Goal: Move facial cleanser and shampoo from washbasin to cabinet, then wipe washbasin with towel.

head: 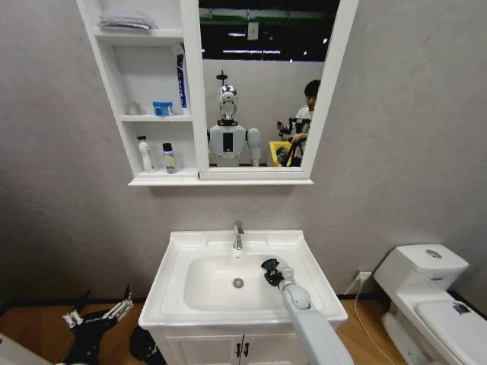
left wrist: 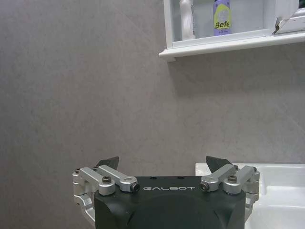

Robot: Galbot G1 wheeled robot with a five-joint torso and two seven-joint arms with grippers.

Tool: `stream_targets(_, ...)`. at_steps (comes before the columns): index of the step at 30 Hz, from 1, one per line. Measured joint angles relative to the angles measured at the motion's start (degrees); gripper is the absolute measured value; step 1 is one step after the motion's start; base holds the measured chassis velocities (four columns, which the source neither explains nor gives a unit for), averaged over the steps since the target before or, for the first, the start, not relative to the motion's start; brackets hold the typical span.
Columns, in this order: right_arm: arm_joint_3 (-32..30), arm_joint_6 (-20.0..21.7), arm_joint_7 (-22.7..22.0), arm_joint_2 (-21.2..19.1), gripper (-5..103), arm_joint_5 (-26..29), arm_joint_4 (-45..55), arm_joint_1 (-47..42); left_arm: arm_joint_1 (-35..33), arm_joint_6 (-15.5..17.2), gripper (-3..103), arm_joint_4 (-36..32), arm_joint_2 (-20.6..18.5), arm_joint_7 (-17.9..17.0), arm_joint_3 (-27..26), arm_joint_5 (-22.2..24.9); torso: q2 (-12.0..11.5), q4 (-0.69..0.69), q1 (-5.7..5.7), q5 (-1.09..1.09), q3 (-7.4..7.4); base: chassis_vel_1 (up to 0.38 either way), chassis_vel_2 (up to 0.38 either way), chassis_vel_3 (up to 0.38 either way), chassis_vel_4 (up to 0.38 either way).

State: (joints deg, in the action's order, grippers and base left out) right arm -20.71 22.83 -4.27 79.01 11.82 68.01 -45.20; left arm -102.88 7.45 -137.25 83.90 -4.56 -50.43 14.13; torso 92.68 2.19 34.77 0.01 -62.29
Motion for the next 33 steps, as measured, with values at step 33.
stream_targets(33,5.0,0.8,1.2,6.0,5,5.4,-5.9,2.5,0.0,0.0,100,0.0,0.0,0.0,0.0,0.0,0.0,0.0,0.0,0.01,0.0,0.0,0.0,0.0,0.0)
